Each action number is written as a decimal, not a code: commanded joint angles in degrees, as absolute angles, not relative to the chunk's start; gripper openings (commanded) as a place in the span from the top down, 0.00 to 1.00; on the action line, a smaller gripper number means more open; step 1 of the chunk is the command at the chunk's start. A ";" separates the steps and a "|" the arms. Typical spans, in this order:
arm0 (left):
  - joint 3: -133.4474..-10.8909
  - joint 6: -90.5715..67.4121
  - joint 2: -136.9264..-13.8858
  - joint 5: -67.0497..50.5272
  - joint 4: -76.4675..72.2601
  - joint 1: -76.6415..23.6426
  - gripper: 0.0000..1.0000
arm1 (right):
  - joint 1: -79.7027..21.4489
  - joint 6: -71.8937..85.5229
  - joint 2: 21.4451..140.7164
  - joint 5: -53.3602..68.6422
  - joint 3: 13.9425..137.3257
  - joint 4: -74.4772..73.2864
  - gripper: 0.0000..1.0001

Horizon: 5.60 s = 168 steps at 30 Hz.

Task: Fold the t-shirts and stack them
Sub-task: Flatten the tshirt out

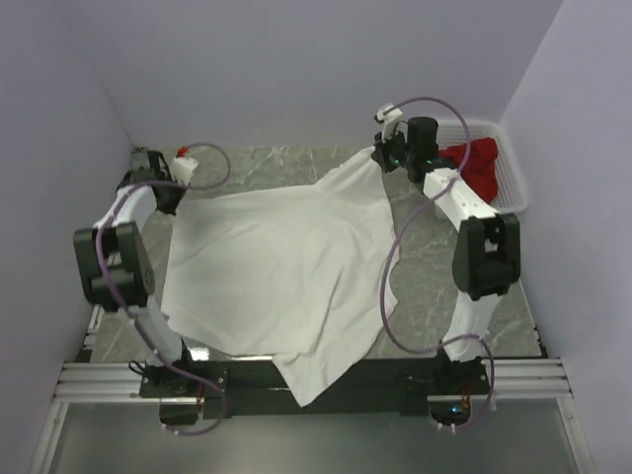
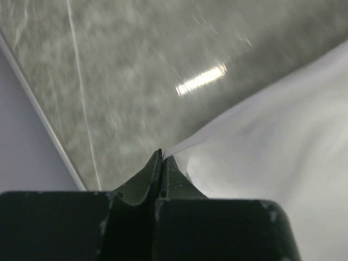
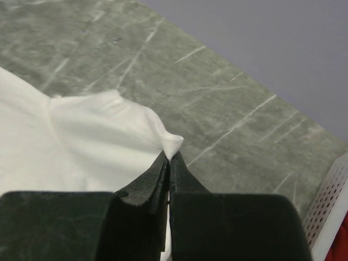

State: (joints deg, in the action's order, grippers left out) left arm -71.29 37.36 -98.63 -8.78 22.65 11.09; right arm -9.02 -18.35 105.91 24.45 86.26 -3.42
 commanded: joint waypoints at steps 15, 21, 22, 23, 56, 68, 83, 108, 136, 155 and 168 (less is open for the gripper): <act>-116.61 23.30 -135.60 -3.17 23.64 11.07 0.73 | -13.27 -26.80 134.81 6.78 121.61 3.08 0.70; -117.62 20.39 -127.92 -9.38 29.17 12.47 0.48 | -14.15 -26.45 131.87 3.69 127.99 -9.10 0.30; -116.47 21.43 -125.97 -11.23 31.96 12.74 0.47 | -14.06 -26.89 129.75 4.21 126.75 -11.40 0.29; -114.98 22.14 -123.95 -12.64 33.65 13.09 0.46 | -14.15 -27.16 127.55 5.70 125.09 -13.77 0.29; -69.35 37.87 -97.65 -22.24 61.60 25.04 0.54 | -30.59 -16.09 99.58 19.16 68.38 -44.74 0.64; -64.16 35.95 -98.60 -16.96 57.48 27.60 0.57 | -30.59 -15.47 99.58 20.39 66.97 -44.21 0.64; -63.19 36.56 -99.68 -19.16 60.64 27.60 0.96 | -30.50 -18.19 100.37 17.67 65.74 -45.61 0.66; -57.55 40.34 -86.93 -4.29 69.95 30.32 0.54 | -30.50 -21.97 93.62 17.82 62.40 -50.36 0.67; -69.09 19.42 -107.31 -14.78 45.53 16.61 0.57 | -35.42 -21.53 97.03 7.83 55.46 -48.42 0.71; -71.72 19.78 -108.20 -16.61 46.76 17.84 0.54 | -33.30 -26.72 87.02 23.45 63.19 -59.41 0.71; -69.79 18.72 -107.31 -16.70 45.62 17.75 0.54 | -46.40 -17.84 93.42 18.29 56.25 -48.69 0.73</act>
State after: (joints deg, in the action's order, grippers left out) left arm -70.59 18.61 -107.02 -16.69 47.97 17.43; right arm -45.80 -19.70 91.35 21.37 56.66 -51.75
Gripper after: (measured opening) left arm 0.458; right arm 0.277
